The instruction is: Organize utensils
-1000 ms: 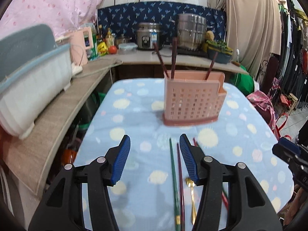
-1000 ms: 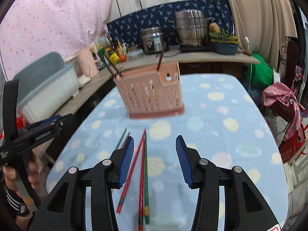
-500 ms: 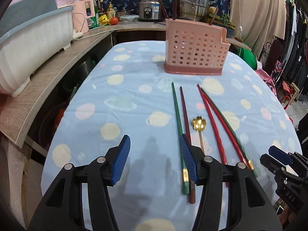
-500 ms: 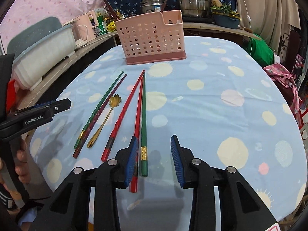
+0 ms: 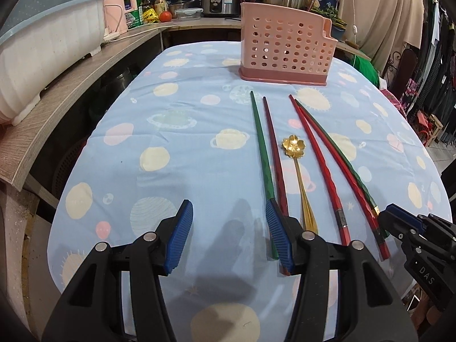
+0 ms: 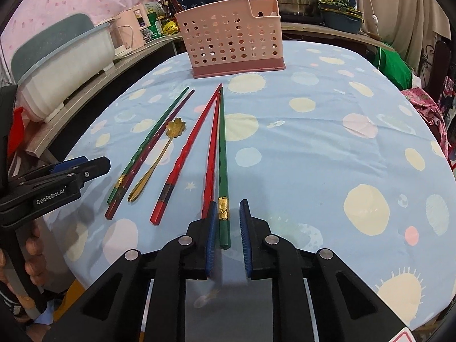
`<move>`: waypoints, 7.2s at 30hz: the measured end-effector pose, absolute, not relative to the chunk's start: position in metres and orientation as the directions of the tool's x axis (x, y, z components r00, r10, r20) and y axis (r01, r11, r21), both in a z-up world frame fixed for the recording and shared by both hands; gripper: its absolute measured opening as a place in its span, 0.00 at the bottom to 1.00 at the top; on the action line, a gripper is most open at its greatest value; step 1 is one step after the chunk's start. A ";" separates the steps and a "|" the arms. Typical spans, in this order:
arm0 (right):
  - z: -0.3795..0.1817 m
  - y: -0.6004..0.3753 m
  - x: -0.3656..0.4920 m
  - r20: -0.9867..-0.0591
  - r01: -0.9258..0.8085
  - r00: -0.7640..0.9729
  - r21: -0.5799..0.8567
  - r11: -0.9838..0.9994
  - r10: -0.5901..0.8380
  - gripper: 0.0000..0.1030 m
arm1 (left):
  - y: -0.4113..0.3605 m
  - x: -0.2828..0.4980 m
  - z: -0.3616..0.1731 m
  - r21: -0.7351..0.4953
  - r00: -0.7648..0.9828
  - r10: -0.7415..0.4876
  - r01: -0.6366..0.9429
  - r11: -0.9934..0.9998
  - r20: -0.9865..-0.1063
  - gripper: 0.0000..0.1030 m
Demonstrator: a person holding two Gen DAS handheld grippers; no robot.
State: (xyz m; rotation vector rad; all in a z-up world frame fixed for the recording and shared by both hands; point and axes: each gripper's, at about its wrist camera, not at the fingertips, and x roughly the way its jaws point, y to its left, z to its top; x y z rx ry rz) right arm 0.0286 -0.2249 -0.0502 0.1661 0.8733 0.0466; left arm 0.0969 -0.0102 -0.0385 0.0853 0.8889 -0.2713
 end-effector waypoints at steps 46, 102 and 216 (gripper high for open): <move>-0.055 -0.227 0.030 -0.758 0.038 0.645 0.159 0.987 0.097 0.08 | -0.025 0.089 -0.058 -0.019 0.568 -0.192 0.296 0.955 -0.800 0.47; 0.102 -0.292 0.041 -0.454 0.059 0.889 0.260 0.964 0.068 0.07 | 0.017 0.127 0.093 -0.172 0.711 -0.306 0.257 0.951 -0.633 0.07; -0.003 -0.223 0.026 -0.730 -0.043 0.665 0.176 0.984 0.159 0.28 | -0.038 0.121 0.048 -0.022 0.651 -0.218 0.295 0.955 -0.727 0.46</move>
